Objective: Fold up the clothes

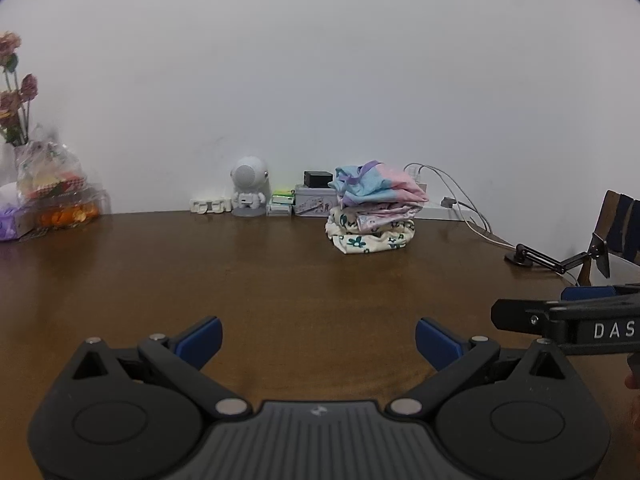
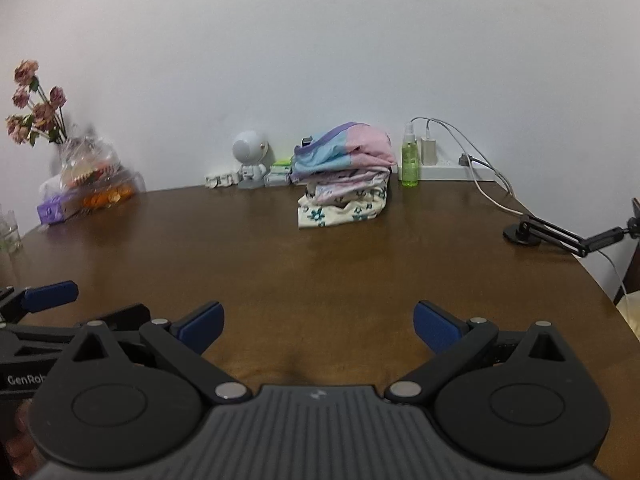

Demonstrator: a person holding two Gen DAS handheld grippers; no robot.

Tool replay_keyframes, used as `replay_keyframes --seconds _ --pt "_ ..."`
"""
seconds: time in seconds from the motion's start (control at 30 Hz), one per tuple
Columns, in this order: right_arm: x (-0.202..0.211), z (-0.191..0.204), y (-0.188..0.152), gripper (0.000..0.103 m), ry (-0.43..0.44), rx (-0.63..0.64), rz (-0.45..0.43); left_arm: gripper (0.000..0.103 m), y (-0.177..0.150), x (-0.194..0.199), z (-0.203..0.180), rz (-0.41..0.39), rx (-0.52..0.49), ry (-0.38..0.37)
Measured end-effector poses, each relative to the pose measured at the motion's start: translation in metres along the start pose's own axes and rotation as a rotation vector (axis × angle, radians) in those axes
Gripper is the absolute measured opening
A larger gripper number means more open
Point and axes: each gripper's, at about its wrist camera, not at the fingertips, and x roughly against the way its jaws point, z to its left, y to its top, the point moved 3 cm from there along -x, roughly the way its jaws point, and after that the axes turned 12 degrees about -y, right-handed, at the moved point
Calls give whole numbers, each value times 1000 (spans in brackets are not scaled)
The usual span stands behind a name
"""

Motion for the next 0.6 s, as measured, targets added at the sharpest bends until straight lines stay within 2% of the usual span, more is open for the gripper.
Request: replay_keyframes --seconds 0.37,0.6 --pt "55 4 -30 103 -5 -31 -12 103 -23 56 -8 -6 4 -10" --pt "86 4 -51 103 -16 -59 13 103 -39 85 -14 1 10 -27"
